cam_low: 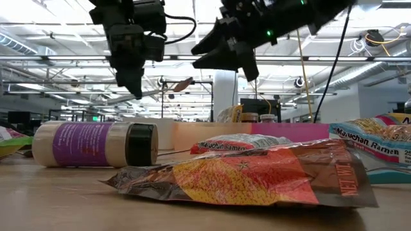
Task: Pick & Place Food Item
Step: Put the top blue patterned spoon into the white bin
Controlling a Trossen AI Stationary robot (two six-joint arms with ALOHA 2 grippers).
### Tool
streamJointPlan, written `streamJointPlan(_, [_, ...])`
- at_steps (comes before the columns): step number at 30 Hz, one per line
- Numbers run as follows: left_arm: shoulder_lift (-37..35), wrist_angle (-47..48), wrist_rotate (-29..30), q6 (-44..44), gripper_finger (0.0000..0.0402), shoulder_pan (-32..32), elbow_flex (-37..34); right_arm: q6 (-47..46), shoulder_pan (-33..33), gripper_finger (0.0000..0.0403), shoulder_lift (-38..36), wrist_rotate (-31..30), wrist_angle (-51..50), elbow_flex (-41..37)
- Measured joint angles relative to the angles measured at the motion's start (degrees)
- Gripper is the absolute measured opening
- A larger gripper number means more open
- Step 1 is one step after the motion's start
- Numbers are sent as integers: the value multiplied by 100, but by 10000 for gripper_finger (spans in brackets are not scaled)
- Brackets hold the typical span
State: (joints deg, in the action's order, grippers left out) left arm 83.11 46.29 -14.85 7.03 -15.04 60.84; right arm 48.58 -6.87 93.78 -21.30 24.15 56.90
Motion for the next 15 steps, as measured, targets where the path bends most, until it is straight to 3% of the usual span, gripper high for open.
streamJointPlan(3, [15,45,4,208,17,6,0,34,-1,205,0,-302,-765,362])
streamJointPlan(6, [17,-2,13,376,17,91,0,372,7,205,0,-591,-802,453])
streamJointPlan(10, [17,-5,-151,563,17,227,0,1128,0,205,0,-575,-838,455])
streamJointPlan(15, [17,-188,-379,850,17,396,0,1388,2,205,171,-563,-902,452])
